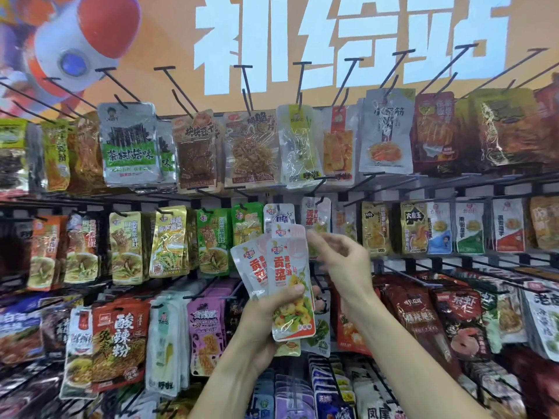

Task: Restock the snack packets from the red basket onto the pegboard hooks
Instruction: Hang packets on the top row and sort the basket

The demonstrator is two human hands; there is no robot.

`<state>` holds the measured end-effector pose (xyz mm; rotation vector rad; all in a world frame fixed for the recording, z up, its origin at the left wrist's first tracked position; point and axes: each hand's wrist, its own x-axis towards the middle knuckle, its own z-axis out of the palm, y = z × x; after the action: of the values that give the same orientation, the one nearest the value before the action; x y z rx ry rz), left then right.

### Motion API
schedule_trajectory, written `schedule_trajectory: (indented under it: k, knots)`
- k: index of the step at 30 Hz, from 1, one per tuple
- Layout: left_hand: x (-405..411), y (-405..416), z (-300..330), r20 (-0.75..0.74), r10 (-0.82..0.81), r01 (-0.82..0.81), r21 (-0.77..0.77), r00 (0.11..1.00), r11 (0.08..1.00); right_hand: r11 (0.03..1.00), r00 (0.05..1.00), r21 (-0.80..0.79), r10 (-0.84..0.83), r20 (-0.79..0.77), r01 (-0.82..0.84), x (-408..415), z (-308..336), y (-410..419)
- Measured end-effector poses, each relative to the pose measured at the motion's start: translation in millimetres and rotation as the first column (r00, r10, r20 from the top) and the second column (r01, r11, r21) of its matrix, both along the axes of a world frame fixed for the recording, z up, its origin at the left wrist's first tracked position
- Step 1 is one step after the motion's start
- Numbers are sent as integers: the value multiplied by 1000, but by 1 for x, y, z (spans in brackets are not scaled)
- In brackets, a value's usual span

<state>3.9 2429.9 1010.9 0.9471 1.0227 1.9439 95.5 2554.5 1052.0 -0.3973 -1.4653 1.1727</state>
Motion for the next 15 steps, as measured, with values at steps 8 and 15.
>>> schedule_trajectory:
  k: [8, 15]
  knots:
    - [10, 8, -3, 45, -7, 6, 19, 999, 1000, 988, 989, 40, 149, 8, -150, 18, -2, -5]
    - [5, 12, -3, 107, -6, 5, 12, 994, 1000, 993, 993, 37, 113, -21, -112, 13, -5, 3]
